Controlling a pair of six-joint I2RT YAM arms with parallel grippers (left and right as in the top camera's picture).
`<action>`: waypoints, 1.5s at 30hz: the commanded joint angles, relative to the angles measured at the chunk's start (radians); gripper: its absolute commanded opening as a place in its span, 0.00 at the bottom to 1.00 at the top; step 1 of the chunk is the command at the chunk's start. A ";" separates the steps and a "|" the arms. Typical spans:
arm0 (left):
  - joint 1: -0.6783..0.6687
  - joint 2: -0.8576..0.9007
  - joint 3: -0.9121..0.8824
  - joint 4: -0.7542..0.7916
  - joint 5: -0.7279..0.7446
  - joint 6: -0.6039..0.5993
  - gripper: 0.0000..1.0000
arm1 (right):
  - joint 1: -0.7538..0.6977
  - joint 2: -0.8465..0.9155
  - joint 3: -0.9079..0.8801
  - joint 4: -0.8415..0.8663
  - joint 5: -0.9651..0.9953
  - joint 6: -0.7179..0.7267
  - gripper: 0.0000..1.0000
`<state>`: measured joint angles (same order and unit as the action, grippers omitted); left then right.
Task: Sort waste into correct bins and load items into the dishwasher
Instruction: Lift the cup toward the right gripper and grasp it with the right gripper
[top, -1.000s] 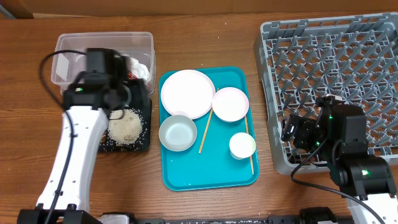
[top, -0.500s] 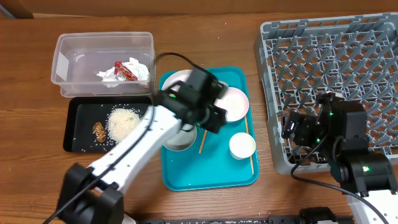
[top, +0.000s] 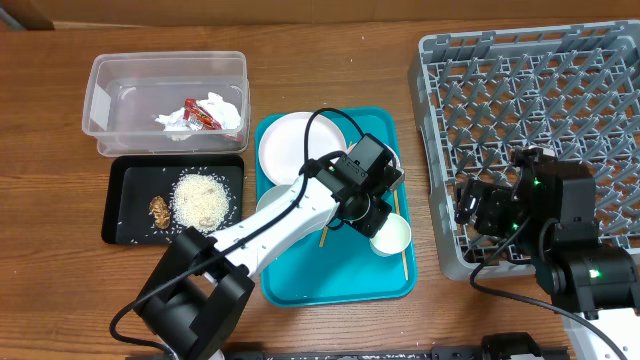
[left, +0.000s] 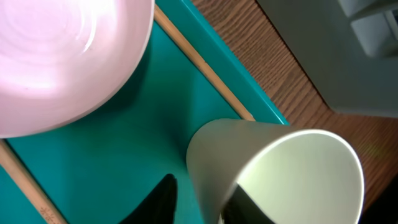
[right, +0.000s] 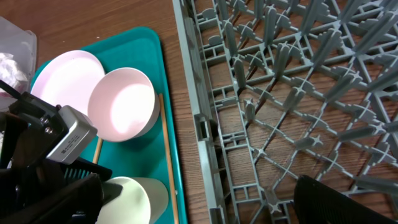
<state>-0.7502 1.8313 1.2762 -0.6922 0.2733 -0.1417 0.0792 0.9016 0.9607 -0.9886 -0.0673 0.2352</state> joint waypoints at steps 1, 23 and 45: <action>0.008 0.006 0.002 -0.003 -0.009 0.010 0.17 | -0.002 -0.005 0.024 -0.008 0.025 0.002 1.00; 0.259 -0.098 0.161 -0.098 0.265 -0.060 0.04 | -0.004 0.030 0.024 0.000 0.245 0.163 1.00; 0.467 -0.083 0.164 0.146 1.056 -0.213 0.04 | -0.002 0.240 0.023 0.513 -0.968 -0.113 1.00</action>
<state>-0.2687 1.7557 1.4281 -0.5583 1.2427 -0.3241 0.0784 1.1206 0.9630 -0.4938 -0.9009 0.1410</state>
